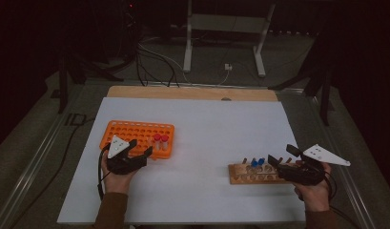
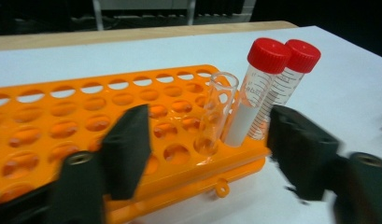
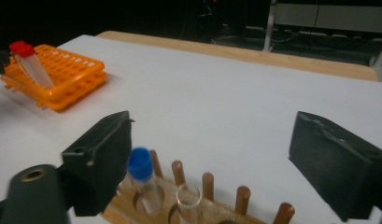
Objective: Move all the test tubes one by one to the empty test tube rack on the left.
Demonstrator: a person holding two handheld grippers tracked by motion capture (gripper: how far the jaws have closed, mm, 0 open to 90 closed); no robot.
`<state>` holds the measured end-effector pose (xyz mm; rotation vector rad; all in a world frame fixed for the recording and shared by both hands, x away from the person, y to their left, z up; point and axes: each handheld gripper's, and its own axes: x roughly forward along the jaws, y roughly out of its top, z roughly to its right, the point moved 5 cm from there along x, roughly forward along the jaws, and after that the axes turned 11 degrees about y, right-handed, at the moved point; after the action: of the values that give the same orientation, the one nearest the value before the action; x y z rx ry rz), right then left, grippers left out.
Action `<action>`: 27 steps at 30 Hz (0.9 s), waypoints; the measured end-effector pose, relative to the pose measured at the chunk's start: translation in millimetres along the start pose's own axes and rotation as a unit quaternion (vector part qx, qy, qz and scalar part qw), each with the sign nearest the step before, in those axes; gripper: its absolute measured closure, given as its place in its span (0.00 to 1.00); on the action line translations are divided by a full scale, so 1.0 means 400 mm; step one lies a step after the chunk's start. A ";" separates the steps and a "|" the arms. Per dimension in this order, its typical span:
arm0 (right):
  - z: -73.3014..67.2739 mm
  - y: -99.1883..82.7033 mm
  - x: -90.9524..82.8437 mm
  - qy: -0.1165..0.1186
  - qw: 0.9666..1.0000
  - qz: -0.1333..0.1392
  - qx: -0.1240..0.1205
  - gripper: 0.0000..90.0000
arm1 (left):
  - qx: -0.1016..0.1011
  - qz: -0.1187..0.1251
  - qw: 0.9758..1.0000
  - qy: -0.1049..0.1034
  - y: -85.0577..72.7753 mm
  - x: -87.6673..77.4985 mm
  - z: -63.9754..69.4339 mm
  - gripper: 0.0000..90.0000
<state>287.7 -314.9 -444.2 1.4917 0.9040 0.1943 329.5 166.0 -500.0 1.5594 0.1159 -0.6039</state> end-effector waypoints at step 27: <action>-0.023 -0.095 0.038 0.040 0.995 -0.082 -0.038 0.82 | 0.000 0.028 1.000 0.005 0.028 -0.041 0.017 0.01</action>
<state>276.9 -303.3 -482.9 1.3400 1.0677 0.1676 318.3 163.2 -482.3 1.5601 0.0802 -0.5514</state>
